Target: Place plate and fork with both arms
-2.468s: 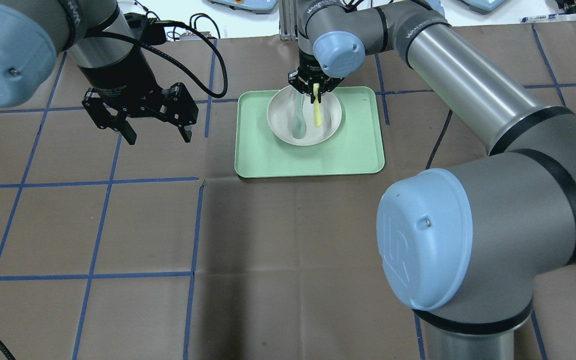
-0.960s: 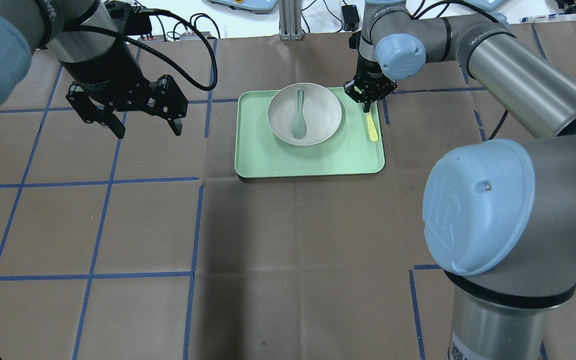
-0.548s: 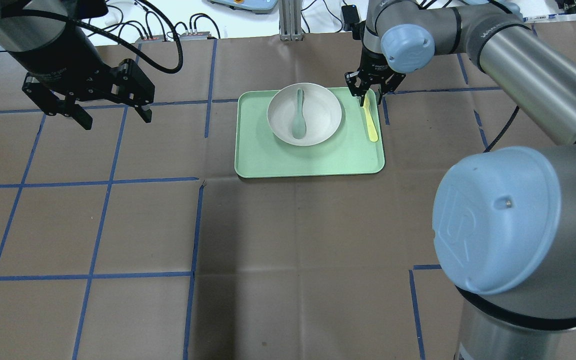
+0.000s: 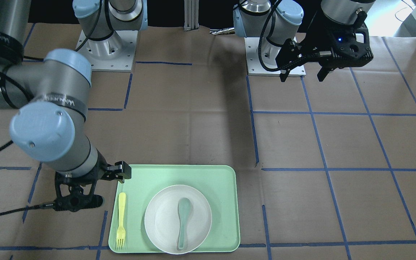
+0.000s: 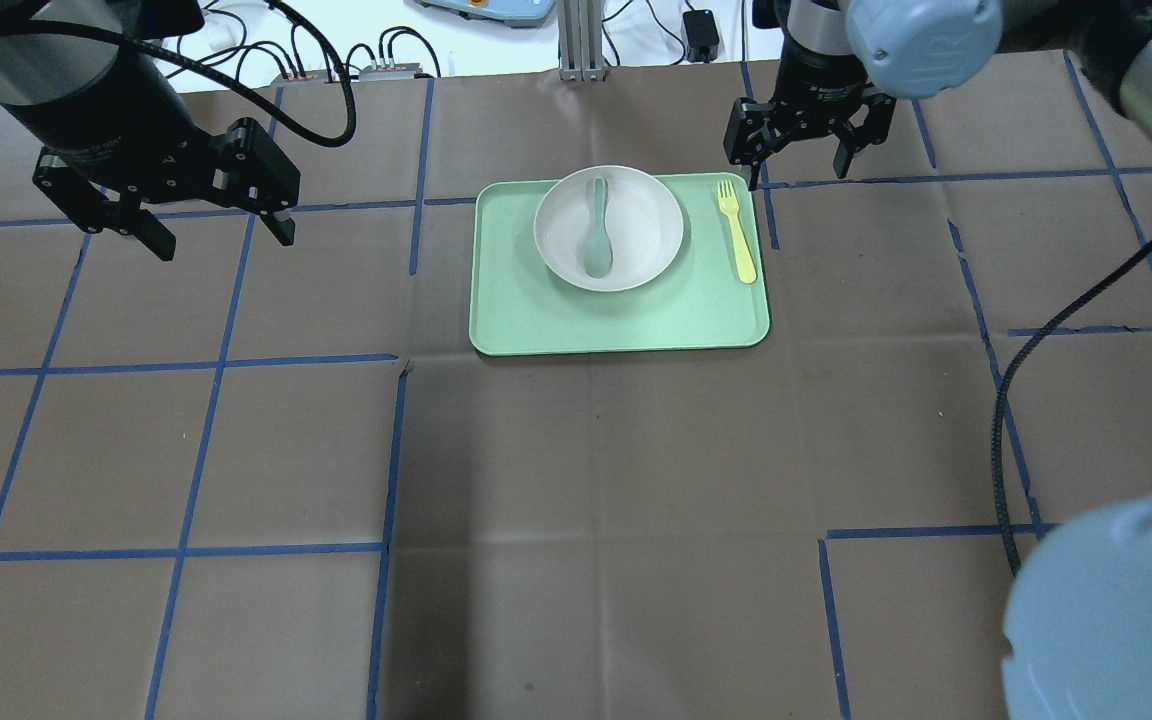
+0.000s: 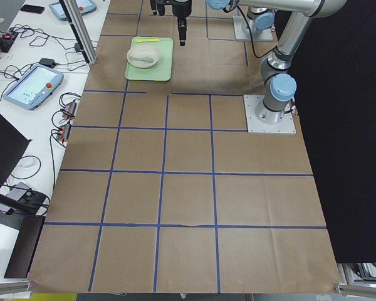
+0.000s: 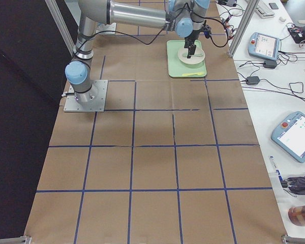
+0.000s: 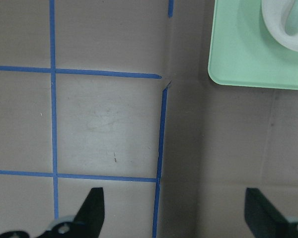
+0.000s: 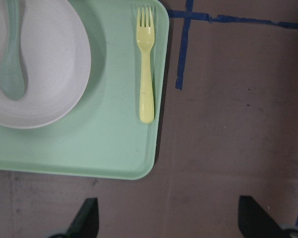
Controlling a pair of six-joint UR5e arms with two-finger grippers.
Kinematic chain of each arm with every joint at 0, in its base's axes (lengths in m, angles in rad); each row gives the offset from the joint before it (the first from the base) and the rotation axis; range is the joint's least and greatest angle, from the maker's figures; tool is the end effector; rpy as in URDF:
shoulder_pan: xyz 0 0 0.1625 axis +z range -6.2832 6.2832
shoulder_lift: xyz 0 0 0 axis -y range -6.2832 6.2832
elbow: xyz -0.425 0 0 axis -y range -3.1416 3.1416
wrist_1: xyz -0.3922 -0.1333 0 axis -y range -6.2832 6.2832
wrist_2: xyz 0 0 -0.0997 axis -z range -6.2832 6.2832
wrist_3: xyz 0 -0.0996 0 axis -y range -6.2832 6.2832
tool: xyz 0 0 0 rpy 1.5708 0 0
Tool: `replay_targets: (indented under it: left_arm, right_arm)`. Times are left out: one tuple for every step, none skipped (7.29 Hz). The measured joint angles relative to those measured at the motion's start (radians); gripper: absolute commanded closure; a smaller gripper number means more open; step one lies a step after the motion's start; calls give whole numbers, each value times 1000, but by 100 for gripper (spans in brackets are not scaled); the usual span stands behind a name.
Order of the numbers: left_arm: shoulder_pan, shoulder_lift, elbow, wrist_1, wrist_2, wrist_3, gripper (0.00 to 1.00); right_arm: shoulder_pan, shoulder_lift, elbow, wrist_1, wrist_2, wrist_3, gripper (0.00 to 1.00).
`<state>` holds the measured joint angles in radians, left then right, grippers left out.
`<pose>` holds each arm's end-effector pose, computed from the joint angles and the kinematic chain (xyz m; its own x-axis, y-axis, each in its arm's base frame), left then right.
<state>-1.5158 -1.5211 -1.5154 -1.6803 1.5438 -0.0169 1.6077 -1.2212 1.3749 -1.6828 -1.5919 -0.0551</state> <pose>-0.1100 -0.4750 0.5281 -0.9970 -0.0719 0.0269 -0.0718 0.9974 0.0049 0.1543 -0.6233 0.3981 -0.9955 -0.0927 0.0188 -0.0918 0.9949 0.0428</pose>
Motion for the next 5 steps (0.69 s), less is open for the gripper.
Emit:
replay_targets:
  left_arm:
    - [1, 3, 0, 0, 1, 0, 0]
    - [1, 11, 0, -1, 1, 0, 0]
    - [1, 19, 0, -1, 1, 0, 0]
    - [2, 27, 0, -2, 1, 0, 0]
    - [2, 33, 0, -2, 1, 0, 0]
  right_arm:
    - [-17, -91, 58, 14, 2, -8, 0]
    - [-24, -173, 104, 45, 6, -9, 0]
    - [-24, -236, 135, 78, 11, -7, 0]
    - [-23, -286, 169, 96, 14, -4, 0]
    - [-23, -332, 213, 97, 16, -2, 0]
